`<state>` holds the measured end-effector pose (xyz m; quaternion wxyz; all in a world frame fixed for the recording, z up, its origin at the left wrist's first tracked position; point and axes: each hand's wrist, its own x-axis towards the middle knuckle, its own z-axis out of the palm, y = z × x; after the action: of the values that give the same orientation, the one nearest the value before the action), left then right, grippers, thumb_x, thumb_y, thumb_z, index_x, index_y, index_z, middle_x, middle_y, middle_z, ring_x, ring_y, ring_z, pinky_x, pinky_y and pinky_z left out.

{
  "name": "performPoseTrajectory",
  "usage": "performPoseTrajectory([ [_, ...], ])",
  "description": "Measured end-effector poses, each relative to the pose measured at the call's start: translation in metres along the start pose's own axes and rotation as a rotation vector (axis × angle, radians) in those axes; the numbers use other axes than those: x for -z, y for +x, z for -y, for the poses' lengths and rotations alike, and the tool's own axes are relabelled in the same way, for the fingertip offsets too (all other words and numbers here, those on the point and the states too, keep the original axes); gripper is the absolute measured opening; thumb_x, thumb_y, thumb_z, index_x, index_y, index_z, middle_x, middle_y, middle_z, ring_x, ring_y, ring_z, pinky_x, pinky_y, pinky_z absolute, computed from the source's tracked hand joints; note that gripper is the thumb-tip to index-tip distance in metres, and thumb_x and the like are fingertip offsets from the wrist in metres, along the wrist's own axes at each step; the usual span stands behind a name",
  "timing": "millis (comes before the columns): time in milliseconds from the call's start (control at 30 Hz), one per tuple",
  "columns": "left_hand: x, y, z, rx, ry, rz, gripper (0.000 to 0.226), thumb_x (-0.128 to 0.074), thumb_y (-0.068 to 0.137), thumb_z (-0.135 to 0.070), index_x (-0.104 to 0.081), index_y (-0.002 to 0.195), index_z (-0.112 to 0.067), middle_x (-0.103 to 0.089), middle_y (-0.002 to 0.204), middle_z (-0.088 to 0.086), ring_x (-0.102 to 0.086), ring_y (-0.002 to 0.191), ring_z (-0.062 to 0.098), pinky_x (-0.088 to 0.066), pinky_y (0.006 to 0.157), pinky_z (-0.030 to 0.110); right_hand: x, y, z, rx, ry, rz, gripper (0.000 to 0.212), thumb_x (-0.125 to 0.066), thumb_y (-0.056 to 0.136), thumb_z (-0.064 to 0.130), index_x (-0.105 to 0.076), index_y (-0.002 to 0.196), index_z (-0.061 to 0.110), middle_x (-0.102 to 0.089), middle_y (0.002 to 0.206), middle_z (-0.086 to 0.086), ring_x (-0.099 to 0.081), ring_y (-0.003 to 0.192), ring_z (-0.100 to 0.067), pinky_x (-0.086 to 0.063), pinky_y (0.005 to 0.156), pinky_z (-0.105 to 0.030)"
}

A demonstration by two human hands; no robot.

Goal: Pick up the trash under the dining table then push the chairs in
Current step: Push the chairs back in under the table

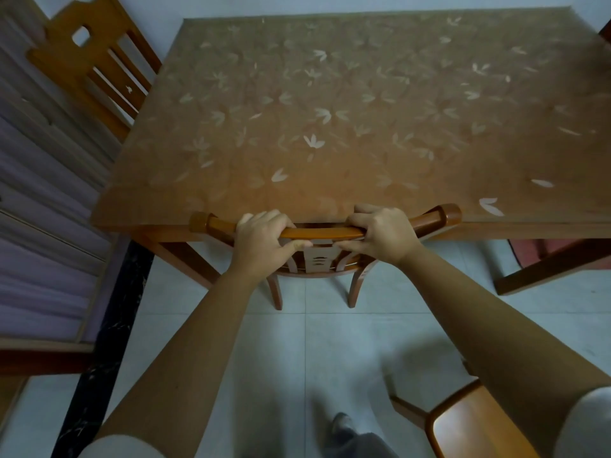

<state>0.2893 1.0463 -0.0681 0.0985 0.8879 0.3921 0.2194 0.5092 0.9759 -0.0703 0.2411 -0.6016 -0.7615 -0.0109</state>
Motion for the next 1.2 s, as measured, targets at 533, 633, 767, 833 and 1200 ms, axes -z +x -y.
performPoseTrajectory([
  [533, 0.003, 0.001, 0.015, 0.021, -0.013, -0.010, 0.047, -0.053, 0.070, -0.063, -0.061, 0.071, -0.016, -0.060, 0.072, -0.002, -0.056, 0.070, 0.021, -0.029, 0.069, 0.031, -0.010, 0.012, 0.005, 0.018, -0.033, 0.035, 0.049, -0.046, 0.078, 0.058, -0.068, 0.076, 0.014, -0.057, 0.065, 0.000, -0.050, 0.046, -0.016, -0.036, 0.036, -0.024],
  [633, 0.002, -0.001, 0.008, 0.056, -0.032, -0.018, 0.040, -0.060, 0.069, -0.055, -0.061, 0.071, -0.015, -0.059, 0.073, 0.000, -0.055, 0.072, 0.023, -0.026, 0.070, 0.031, -0.005, 0.012, 0.003, 0.042, -0.018, 0.022, 0.046, -0.047, 0.078, 0.055, -0.065, 0.071, 0.013, -0.054, 0.061, -0.001, -0.046, 0.043, -0.015, -0.033, 0.034, -0.023],
  [767, 0.000, -0.001, 0.007, 0.073, -0.037, -0.024, 0.045, -0.057, 0.070, -0.059, -0.060, 0.071, -0.015, -0.058, 0.073, 0.000, -0.054, 0.073, 0.022, -0.025, 0.071, 0.030, -0.005, 0.012, 0.002, 0.058, -0.001, 0.031, 0.043, -0.048, 0.078, 0.053, -0.065, 0.071, 0.014, -0.054, 0.062, 0.000, -0.041, 0.044, -0.011, -0.033, 0.036, -0.021],
  [833, 0.000, -0.002, 0.007, 0.078, -0.039, -0.036, 0.049, -0.050, 0.070, -0.063, -0.059, 0.070, -0.014, -0.057, 0.073, 0.000, -0.053, 0.072, 0.022, -0.024, 0.071, 0.029, -0.004, 0.012, 0.002, 0.055, 0.000, 0.039, 0.044, -0.048, 0.079, 0.053, -0.065, 0.071, 0.013, -0.053, 0.062, 0.000, -0.043, 0.043, -0.013, -0.033, 0.035, -0.023],
  [1200, 0.001, 0.000, 0.006, 0.101, -0.009, 0.002, 0.039, -0.066, 0.072, -0.054, -0.062, 0.076, -0.015, -0.059, 0.079, -0.001, -0.052, 0.080, 0.022, -0.020, 0.071, 0.028, -0.003, 0.011, 0.004, -0.012, -0.025, 0.126, 0.045, -0.052, 0.078, 0.056, -0.065, 0.074, 0.013, -0.055, 0.067, -0.002, -0.044, 0.048, -0.013, -0.037, 0.038, -0.024],
])
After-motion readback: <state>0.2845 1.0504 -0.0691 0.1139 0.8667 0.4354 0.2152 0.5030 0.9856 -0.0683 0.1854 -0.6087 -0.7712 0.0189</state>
